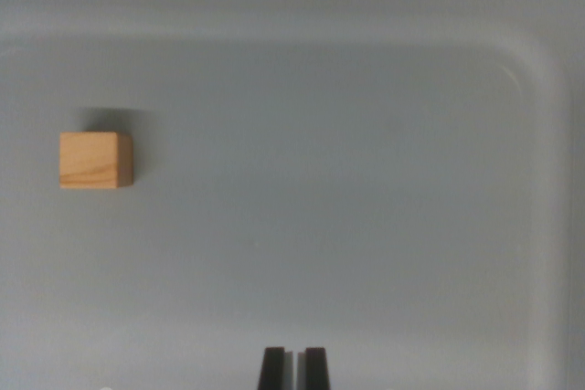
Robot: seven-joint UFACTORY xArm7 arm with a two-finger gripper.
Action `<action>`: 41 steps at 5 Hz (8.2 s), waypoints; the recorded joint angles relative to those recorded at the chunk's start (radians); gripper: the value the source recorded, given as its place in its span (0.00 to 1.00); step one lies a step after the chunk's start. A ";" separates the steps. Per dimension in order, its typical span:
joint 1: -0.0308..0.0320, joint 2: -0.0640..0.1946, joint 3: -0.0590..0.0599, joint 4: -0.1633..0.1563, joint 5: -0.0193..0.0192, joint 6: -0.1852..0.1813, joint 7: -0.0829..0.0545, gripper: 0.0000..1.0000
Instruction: Push wooden cube
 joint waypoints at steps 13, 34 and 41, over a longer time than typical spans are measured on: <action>0.0430 0.080 0.030 -0.127 -0.0157 -0.190 0.072 0.00; 0.1519 0.282 0.108 -0.450 -0.0556 -0.671 0.255 0.00; 0.1702 0.315 0.121 -0.505 -0.0623 -0.751 0.286 0.00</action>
